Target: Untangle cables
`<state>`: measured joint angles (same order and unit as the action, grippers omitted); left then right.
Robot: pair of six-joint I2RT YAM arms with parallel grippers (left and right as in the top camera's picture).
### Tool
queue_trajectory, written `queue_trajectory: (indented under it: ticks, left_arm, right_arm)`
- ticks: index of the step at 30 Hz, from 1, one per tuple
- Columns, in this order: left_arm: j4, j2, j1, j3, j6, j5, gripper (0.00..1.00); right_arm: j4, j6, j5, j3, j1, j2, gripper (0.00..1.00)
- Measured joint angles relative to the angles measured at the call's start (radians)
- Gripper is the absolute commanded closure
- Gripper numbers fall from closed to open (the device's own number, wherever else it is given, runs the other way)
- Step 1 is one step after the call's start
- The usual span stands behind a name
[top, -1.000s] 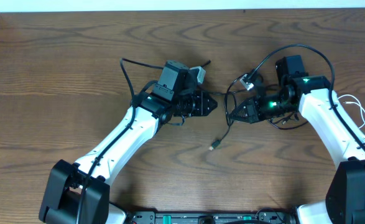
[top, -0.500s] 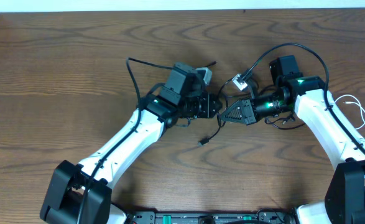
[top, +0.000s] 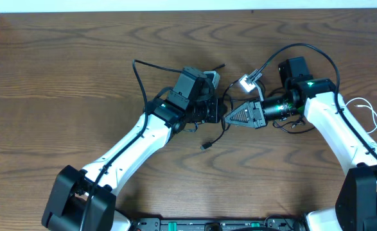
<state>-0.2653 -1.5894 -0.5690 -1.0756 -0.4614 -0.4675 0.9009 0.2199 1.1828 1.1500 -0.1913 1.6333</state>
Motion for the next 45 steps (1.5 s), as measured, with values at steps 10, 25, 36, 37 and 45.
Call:
queue_trajectory:
  ticks: [10,25,36,37,45]
  left_arm:
    - [0.001,0.0,0.0,0.0,0.006,0.001,0.93]
    - [0.083,0.111,-0.004,0.001,-0.133,-0.316,0.93]
    - [0.067,0.114,-0.002,0.001,-0.13,-0.361,0.68]
    - [0.021,0.114,-0.002,0.0,-0.111,-0.325,0.63]
    - [-0.127,0.11,-0.002,0.0,-0.031,0.015,0.59]
  right_arm:
    - [0.058,-0.033,-0.192,0.0,0.0,0.0,0.99]
    - [0.082,-0.196,-0.742,0.0,-0.005,0.0,0.99]
    - [0.048,-0.207,-0.676,0.0,-0.005,0.0,0.99]
    - [0.045,-0.195,-0.635,0.0,-0.005,0.0,0.99]
    - [0.027,-0.171,-0.466,0.0,-0.006,0.0,0.99]
